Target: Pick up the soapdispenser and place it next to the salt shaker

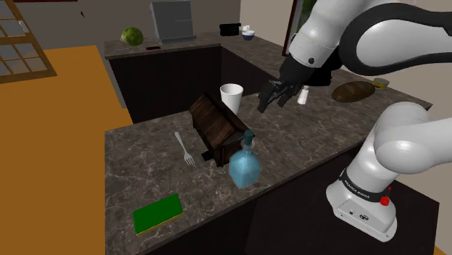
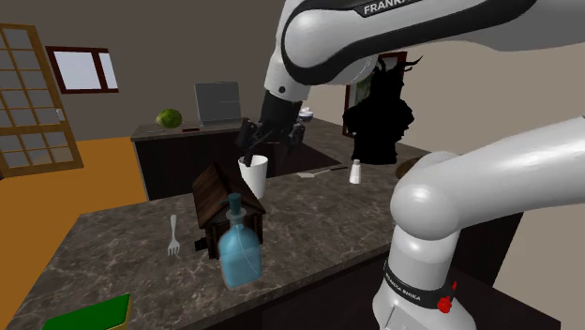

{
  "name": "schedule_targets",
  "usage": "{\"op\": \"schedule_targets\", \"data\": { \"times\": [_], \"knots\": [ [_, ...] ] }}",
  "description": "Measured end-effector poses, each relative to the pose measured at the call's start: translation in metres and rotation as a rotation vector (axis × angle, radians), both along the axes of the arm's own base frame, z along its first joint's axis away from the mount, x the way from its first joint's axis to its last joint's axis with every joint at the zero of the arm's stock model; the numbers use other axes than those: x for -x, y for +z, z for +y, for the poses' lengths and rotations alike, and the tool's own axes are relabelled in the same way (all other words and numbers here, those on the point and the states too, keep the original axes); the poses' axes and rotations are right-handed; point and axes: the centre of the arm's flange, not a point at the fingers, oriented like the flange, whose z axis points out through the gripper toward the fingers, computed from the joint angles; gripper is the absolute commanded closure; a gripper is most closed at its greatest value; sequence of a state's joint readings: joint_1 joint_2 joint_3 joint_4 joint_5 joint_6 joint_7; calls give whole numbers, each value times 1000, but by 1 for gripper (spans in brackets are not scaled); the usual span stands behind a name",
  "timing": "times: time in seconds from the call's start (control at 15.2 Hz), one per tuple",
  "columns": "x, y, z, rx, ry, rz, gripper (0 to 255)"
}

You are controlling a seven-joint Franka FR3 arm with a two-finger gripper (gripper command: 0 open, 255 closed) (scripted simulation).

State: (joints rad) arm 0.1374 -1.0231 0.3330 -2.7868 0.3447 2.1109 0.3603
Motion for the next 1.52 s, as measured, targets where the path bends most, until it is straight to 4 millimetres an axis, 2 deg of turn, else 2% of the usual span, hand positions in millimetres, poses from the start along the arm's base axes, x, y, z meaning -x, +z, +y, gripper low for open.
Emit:
{"op": "schedule_targets", "data": {
  "times": [0.53,1.06,1.45,1.52],
  "knots": [
    [27,-75,66,-45,-23,-47,0],
    [17,-115,79,-51,-27,-53,0],
    [15,-119,79,-52,-27,-54,0],
    [15,-119,79,-52,-27,-54,255]
  ]
}}
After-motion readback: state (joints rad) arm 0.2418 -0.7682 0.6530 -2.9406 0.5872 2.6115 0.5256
